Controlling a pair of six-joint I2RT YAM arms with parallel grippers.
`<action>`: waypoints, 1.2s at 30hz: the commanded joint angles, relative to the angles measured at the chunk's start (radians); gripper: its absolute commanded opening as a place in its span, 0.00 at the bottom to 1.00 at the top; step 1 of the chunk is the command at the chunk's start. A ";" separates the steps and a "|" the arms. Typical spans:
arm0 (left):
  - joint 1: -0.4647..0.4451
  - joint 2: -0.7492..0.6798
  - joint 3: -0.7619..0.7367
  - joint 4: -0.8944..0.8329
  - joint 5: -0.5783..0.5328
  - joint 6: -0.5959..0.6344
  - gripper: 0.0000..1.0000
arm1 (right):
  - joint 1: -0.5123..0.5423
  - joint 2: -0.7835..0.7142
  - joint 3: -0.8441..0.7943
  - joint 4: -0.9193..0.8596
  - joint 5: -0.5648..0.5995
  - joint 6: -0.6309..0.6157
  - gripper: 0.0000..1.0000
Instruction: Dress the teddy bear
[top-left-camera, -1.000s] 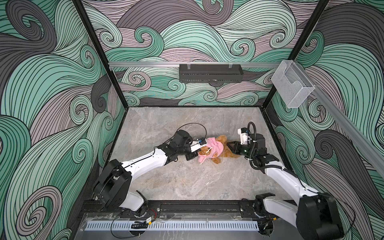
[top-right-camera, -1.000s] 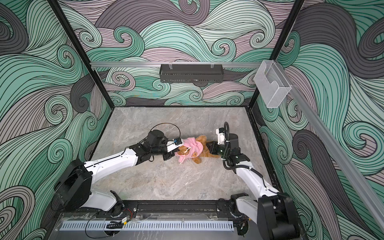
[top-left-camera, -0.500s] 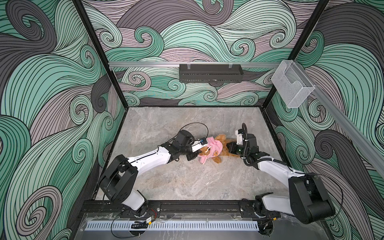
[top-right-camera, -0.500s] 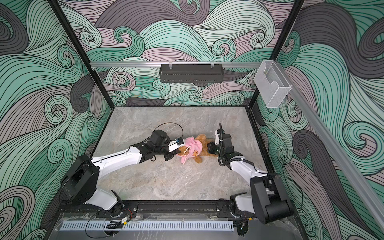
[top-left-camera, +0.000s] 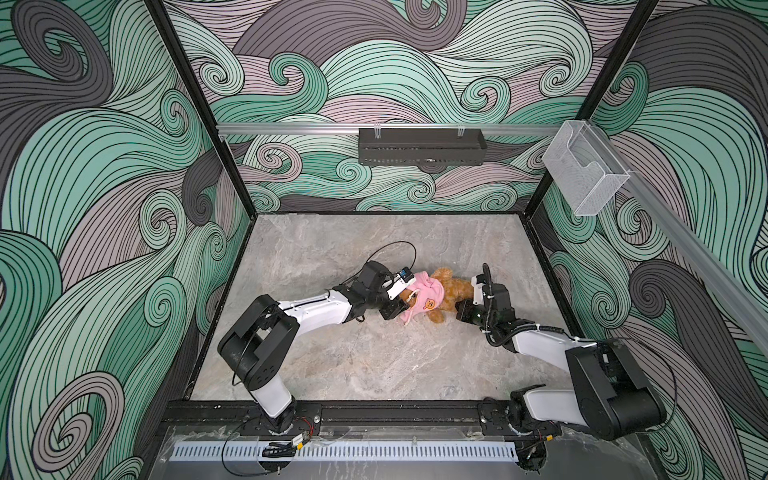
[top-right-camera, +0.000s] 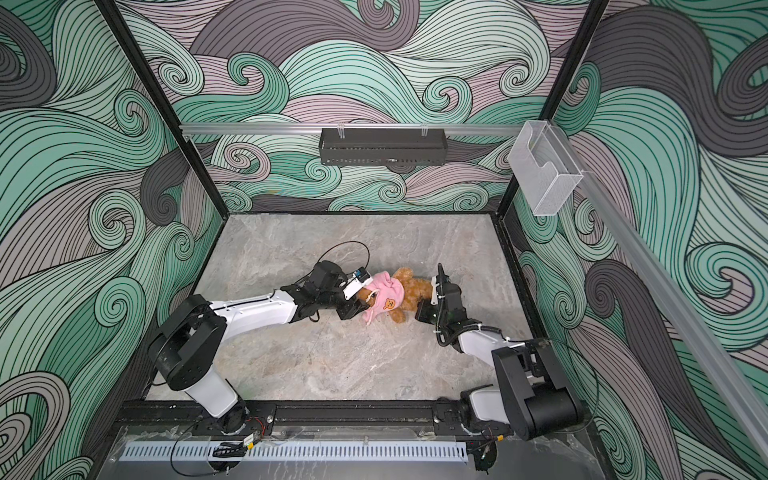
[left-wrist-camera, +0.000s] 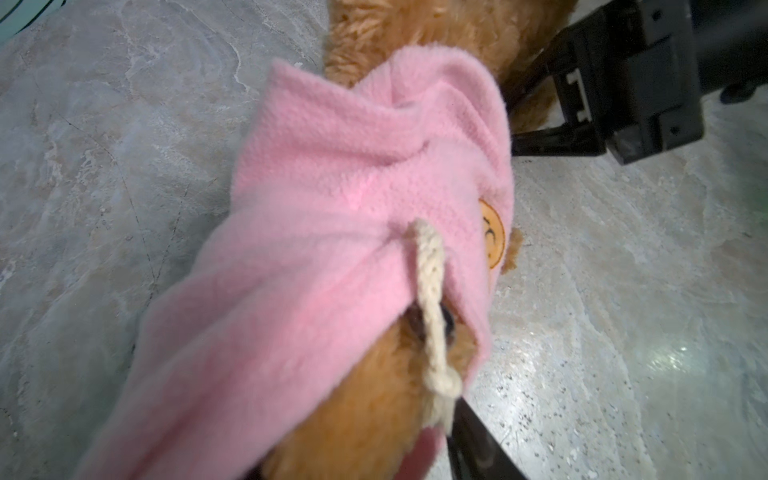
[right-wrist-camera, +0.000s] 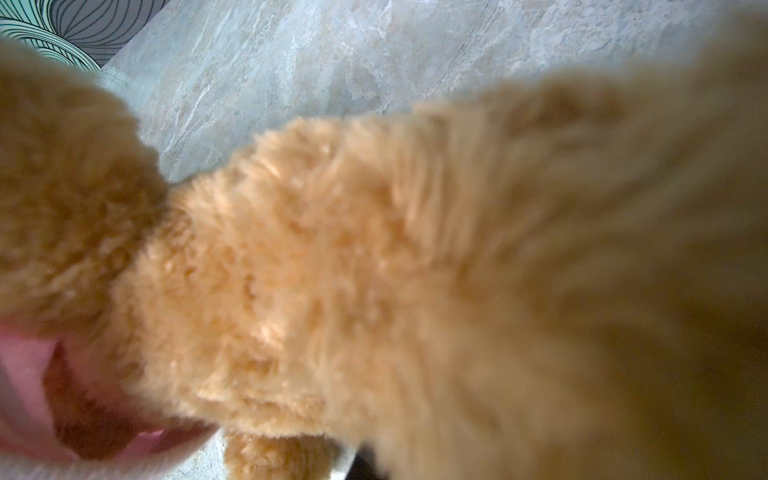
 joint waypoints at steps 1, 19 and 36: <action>0.004 0.043 0.053 0.047 0.017 -0.075 0.53 | 0.013 0.026 -0.019 0.020 -0.002 0.001 0.06; 0.003 0.015 0.067 0.076 0.035 0.111 0.00 | 0.012 -0.238 0.056 -0.236 0.014 -0.077 0.16; -0.100 -0.074 -0.037 0.187 -0.260 0.569 0.00 | 0.087 -0.210 0.377 -0.279 -0.284 -0.026 0.37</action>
